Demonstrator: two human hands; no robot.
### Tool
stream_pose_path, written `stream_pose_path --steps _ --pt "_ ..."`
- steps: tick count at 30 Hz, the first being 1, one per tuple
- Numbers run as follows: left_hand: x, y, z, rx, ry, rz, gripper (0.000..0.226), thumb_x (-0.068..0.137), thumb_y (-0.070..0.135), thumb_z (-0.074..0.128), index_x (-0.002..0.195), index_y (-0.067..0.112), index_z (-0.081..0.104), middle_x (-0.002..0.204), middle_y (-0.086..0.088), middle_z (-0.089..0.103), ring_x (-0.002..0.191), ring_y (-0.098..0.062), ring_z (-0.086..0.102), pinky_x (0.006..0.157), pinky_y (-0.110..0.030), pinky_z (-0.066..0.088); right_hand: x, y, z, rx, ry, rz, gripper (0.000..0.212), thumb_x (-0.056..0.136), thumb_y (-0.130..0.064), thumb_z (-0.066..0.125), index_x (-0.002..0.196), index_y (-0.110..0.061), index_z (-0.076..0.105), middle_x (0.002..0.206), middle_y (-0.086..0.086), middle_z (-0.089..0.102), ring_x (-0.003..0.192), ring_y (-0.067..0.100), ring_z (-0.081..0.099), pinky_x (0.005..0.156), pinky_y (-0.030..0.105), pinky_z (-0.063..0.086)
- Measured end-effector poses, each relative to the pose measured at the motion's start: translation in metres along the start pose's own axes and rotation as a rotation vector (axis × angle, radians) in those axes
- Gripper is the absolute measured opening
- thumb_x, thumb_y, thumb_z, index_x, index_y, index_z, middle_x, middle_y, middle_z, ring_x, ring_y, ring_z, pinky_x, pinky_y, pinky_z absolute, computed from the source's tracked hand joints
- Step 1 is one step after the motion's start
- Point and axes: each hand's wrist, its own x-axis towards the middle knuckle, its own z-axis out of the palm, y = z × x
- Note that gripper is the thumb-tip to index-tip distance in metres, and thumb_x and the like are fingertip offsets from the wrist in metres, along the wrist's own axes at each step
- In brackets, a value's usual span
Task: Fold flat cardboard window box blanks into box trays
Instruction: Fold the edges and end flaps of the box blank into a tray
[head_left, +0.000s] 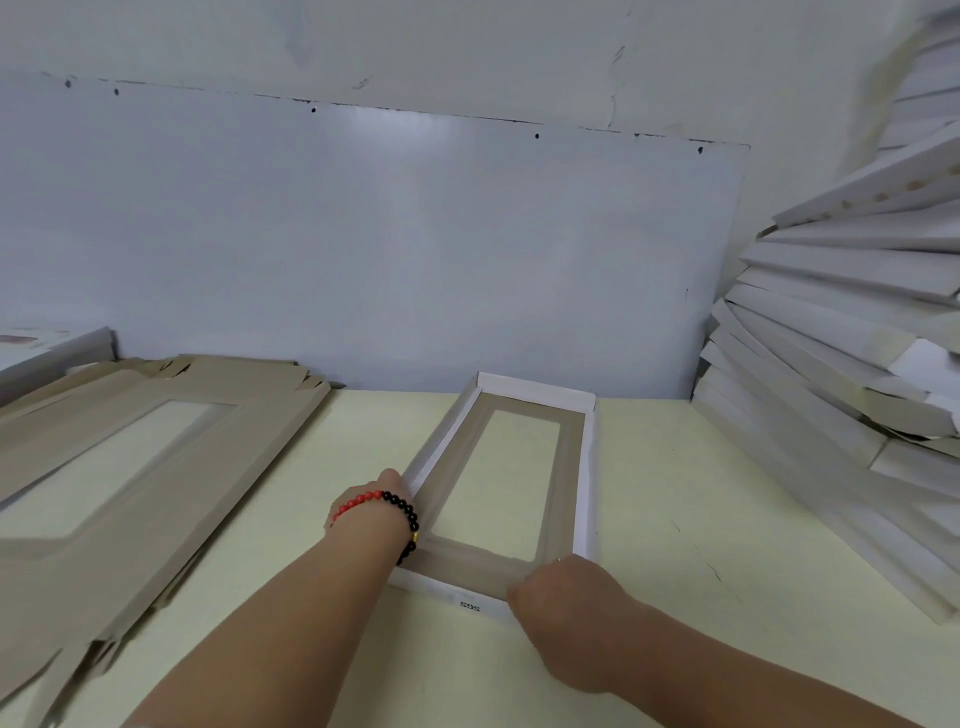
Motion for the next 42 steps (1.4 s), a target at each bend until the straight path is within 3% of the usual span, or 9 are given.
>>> stream_pose_path --steps 3,8,14,18,21,24,29,34,42 --pt "-0.007 0.001 0.006 -0.008 0.044 0.017 0.032 0.087 0.01 0.045 0.113 0.016 0.026 0.078 -0.004 0.046 0.064 -0.018 0.047 0.056 -0.03 0.041 0.001 -0.002 0.0 -0.023 0.007 -0.007 0.013 0.088 -0.003 0.049 0.089 -0.016 0.048 0.1 0.013 0.063 0.085 0.033 0.06 0.068 0.033 0.036" --pt "-0.008 0.007 -0.007 0.159 -0.11 0.017 0.016 0.095 0.016 0.052 0.104 0.006 0.061 0.075 -0.001 0.045 0.072 -0.016 0.048 0.08 -0.03 0.049 0.002 -0.003 0.001 -0.03 0.021 -0.017 0.013 0.088 -0.004 0.05 0.088 -0.016 0.048 0.099 0.012 0.062 0.088 0.031 0.061 0.068 0.033 0.036" --pt "-0.005 0.012 -0.005 0.207 -0.134 0.013 0.012 0.092 0.015 0.053 0.1 0.008 0.06 0.083 -0.004 0.057 0.071 -0.018 0.057 0.075 -0.028 0.047 0.002 -0.002 0.001 -0.021 0.028 -0.023 0.013 0.087 -0.003 0.051 0.087 -0.016 0.048 0.098 0.012 0.063 0.085 0.03 0.061 0.068 0.033 0.035" --pt "-0.008 0.011 -0.002 0.178 -0.029 -0.042 0.026 0.086 0.011 0.056 0.065 0.01 0.041 0.067 0.001 0.045 0.053 -0.012 0.042 0.064 -0.024 0.042 0.001 -0.002 0.0 -0.005 0.035 -0.025 0.012 0.088 -0.003 0.05 0.086 -0.015 0.05 0.098 0.012 0.063 0.088 0.031 0.061 0.069 0.033 0.036" --pt "-0.014 0.012 -0.001 0.158 -0.008 -0.035 0.027 0.086 0.01 0.056 0.064 0.011 0.04 0.066 0.001 0.045 0.054 -0.012 0.045 0.065 -0.023 0.044 0.002 -0.002 0.0 0.002 0.033 -0.026 0.015 0.087 -0.002 0.051 0.08 -0.015 0.048 0.09 0.01 0.061 0.083 0.031 0.059 0.064 0.031 0.034" --pt "-0.018 0.015 0.001 0.195 -0.025 -0.029 0.027 0.085 0.013 0.059 0.064 0.011 0.042 0.067 0.002 0.047 0.065 -0.015 0.054 0.071 -0.025 0.051 0.004 -0.002 0.003 -0.004 0.048 -0.029 0.03 0.086 0.0 0.051 0.066 -0.016 0.034 0.067 0.004 0.039 0.065 0.028 0.044 0.051 0.026 0.022" --pt "-0.011 0.012 -0.008 0.177 -0.089 -0.053 0.018 0.088 0.013 0.055 0.073 0.012 0.045 0.07 0.001 0.046 0.06 -0.012 0.046 0.066 -0.024 0.044 0.004 -0.003 0.005 0.01 0.086 -0.03 0.033 0.085 0.0 0.051 0.063 -0.016 0.032 0.062 0.002 0.035 0.052 0.017 0.03 0.05 0.025 0.019" --pt "-0.017 0.015 -0.003 0.117 -0.054 -0.089 0.021 0.083 0.013 0.055 0.064 0.014 0.046 0.064 0.003 0.048 0.05 -0.01 0.044 0.046 -0.022 0.036 0.006 -0.004 0.009 0.004 0.101 -0.02 0.032 0.085 -0.001 0.051 0.064 -0.017 0.034 0.062 0.002 0.036 0.051 0.018 0.031 0.05 0.026 0.018" --pt "-0.021 0.017 -0.001 0.042 -0.014 -0.086 0.016 0.083 0.013 0.053 0.068 0.013 0.048 0.069 0.002 0.052 0.069 -0.015 0.058 0.073 -0.024 0.053 0.007 -0.003 0.011 0.023 0.122 -0.027 0.032 0.084 0.0 0.049 0.062 -0.016 0.033 0.061 0.003 0.035 0.05 0.017 0.031 0.05 0.027 0.016"
